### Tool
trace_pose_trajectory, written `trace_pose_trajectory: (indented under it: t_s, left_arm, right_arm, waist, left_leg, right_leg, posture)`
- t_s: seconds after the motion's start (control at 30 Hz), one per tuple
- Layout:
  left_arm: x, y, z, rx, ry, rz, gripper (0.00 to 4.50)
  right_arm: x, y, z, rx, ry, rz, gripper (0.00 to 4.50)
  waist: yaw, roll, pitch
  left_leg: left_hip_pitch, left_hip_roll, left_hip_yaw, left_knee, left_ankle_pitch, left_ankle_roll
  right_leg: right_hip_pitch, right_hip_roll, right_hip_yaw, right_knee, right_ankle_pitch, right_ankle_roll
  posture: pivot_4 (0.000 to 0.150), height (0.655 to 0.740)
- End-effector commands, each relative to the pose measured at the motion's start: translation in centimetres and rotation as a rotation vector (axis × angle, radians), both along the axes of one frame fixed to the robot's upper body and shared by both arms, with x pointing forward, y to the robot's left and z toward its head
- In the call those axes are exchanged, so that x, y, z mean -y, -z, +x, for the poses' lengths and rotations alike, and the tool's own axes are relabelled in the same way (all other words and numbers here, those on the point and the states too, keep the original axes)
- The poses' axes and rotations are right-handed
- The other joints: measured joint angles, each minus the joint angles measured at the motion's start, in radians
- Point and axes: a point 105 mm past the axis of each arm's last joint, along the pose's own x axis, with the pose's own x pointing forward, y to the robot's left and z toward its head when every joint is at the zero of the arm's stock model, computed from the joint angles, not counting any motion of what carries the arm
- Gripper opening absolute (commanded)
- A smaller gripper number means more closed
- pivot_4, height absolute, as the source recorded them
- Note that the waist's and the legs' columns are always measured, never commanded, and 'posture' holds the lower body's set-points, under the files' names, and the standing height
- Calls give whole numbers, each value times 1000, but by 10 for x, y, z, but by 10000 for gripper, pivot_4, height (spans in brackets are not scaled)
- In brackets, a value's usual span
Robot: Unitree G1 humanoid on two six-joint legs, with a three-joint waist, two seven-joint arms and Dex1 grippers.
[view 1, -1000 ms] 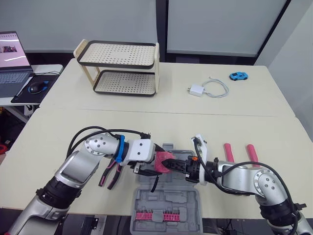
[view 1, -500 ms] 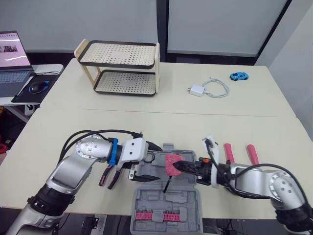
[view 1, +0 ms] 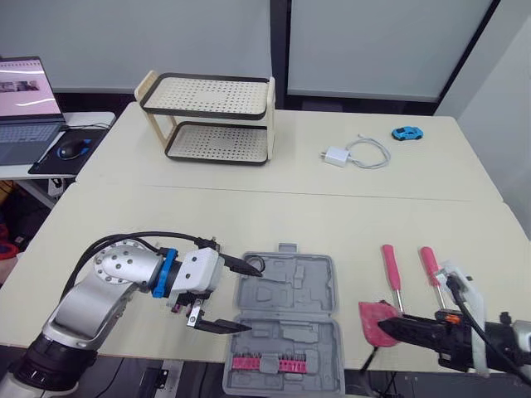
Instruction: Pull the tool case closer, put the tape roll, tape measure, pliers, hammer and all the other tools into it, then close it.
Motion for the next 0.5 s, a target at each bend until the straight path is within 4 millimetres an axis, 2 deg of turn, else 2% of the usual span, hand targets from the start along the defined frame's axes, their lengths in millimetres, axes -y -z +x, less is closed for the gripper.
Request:
trace_pose_trajectory:
  t_s: [0.03,0.37,0.5]
  left_arm:
    - [5,-4,-10,15,59,-16,45000]
    - [8,0,-17,12,72,-11,45000]
    - [10,0,-17,10,69,-13,45000]
  right_arm:
    - [0,10,-2,-6,-36,-35,7712]
    - [-9,56,8,-29,-15,-50,7712]
    - [-15,64,10,-39,40,-9,7712]
  waist:
    - [2,0,0]
    - [3,1,1]
    - [3,1,1]
  left_leg:
    - [0,0,0,0,0,0]
    - [-6,-1,-1,-1,0,0]
    - [-6,-1,0,-1,0,0]
  right_leg:
    - [0,0,0,0,0,0]
    - [-5,-1,-1,-2,0,0]
    - [-5,-1,0,-2,0,0]
  posture:
    - [1500,7350]
    - [1500,7350]
    - [1500,7350]
